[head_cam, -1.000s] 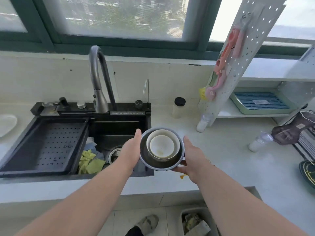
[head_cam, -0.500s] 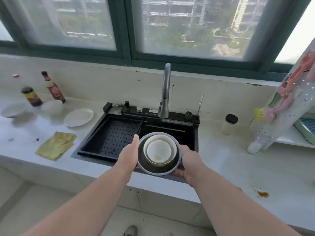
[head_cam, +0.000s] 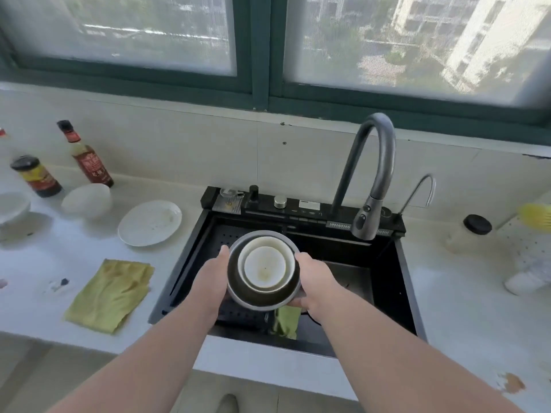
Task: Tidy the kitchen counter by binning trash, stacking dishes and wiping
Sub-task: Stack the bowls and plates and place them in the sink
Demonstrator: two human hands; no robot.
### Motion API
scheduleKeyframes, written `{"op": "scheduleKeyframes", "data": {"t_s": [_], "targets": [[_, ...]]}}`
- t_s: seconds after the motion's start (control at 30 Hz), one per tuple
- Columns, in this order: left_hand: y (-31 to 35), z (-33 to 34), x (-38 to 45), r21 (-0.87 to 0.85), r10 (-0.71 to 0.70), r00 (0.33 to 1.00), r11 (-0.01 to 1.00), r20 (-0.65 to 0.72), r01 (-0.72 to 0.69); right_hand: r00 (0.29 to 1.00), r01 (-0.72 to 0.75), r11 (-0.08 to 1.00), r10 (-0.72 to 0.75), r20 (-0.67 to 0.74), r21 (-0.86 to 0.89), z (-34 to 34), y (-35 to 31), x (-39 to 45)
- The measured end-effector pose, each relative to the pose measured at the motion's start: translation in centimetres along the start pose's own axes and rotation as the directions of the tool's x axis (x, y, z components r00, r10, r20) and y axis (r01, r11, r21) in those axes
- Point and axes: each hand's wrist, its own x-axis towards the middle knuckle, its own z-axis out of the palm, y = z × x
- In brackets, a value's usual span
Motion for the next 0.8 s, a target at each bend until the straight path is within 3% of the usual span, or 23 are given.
{"op": "scheduleKeyframes", "data": {"t_s": [0.4, 0.8], "targets": [[4.0, -4.3, 13.3, -0.091, -0.242, 0.956, 0.962, 0.164, 0.259, 0.988, -0.108, 0.992, 0.100, -0.115, -0.067, 11.4, -1.8, 11.1], [2.4, -4.4, 18.2, -0.083, -0.207, 0.964, 0.971, 0.166, 0.223, 0.987, -0.140, 0.978, 0.126, -0.102, -0.154, 14.9, -2.2, 15.7]]}}
